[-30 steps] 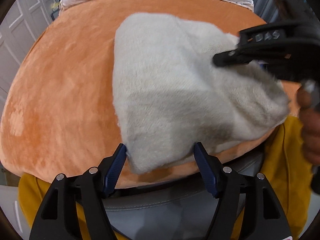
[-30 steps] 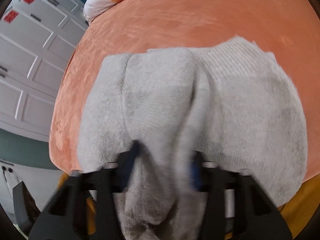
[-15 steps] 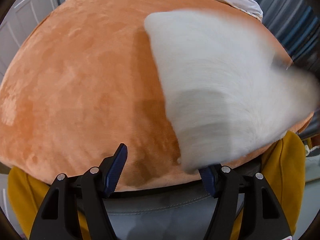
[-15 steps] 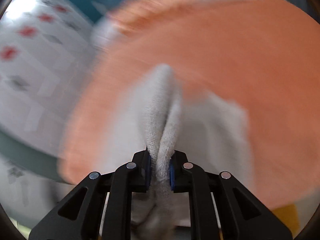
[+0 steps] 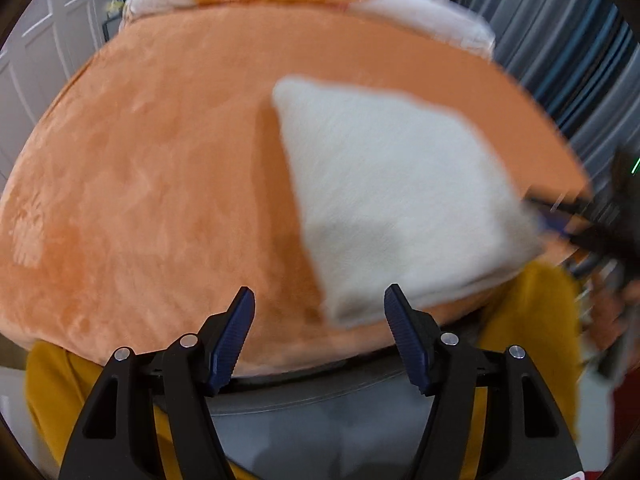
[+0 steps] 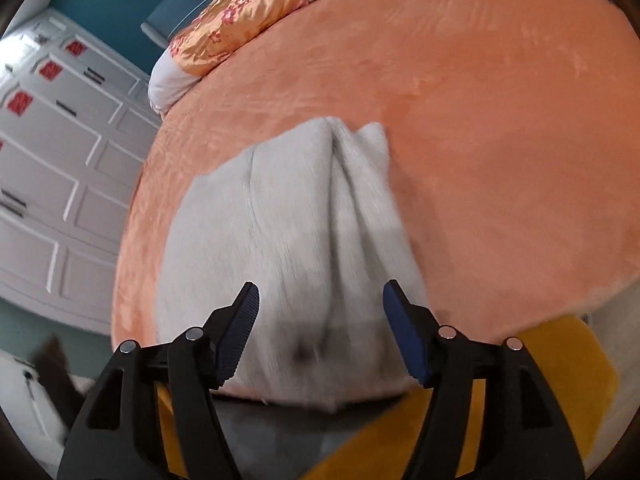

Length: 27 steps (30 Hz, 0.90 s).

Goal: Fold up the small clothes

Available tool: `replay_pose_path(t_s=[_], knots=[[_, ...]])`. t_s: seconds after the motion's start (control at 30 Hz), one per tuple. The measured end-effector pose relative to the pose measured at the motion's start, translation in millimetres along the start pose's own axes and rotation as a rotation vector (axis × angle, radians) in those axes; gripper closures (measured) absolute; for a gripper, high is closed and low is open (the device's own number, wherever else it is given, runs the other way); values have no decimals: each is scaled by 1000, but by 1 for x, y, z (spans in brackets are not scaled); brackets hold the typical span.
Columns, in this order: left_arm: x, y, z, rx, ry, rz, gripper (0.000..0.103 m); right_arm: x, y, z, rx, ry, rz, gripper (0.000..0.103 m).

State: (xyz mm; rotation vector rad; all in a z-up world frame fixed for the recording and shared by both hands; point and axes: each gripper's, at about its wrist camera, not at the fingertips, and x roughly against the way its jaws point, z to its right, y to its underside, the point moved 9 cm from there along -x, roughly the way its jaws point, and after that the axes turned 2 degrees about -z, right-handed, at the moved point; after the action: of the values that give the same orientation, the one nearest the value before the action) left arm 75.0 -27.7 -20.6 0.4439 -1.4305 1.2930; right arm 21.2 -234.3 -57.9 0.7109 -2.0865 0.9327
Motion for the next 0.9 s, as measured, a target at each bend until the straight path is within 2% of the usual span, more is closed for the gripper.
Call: replay_pose_path(t_s=[0.1, 0.2, 0.23, 0.27, 0.3, 0.37, 0.43, 0.5, 0.57, 0.6, 0.63, 0.7, 0.83, 0.9], knots=[[13, -23, 0, 41, 16, 63, 38, 16, 7, -17, 72, 14, 78, 40], [-6, -40, 5, 86, 33, 39, 38, 1, 9, -33, 134, 3, 52, 40], [-14, -45, 4, 90, 35, 29, 38, -11, 10, -30, 147, 28, 24, 45], [-22, -47, 3, 90, 21, 15, 38, -29, 13, -24, 153, 74, -29, 70], [-31, -46, 3, 86, -4, -6, 38, -41, 13, -21, 142, 82, -74, 84], [-45, -42, 4, 79, -37, -50, 40, -27, 11, -25, 119, 20, -33, 90], [-46, -38, 1, 99, -35, -63, 40, 19, 1, -36, 98, -108, 94, 91], [-46, -32, 0, 102, -38, -66, 38, 38, 0, -29, 69, -139, 130, 91], [-57, -24, 0, 89, -50, -97, 38, 14, 12, -3, 56, -42, 42, 91], [-62, -20, 2, 85, -52, -116, 38, -19, 29, 19, 58, 41, -72, 91], [-69, -16, 3, 82, -52, -133, 38, -44, 43, 34, 31, 59, -155, 90], [-74, -13, 5, 75, -68, -138, 37, -44, 41, 33, -21, 20, -145, 89], [-73, -17, 3, 59, -96, -117, 36, -18, 25, 19, 4, 32, -97, 85], [-74, -16, 3, 59, -99, -117, 35, -6, 14, 17, -17, -4, -64, 81]])
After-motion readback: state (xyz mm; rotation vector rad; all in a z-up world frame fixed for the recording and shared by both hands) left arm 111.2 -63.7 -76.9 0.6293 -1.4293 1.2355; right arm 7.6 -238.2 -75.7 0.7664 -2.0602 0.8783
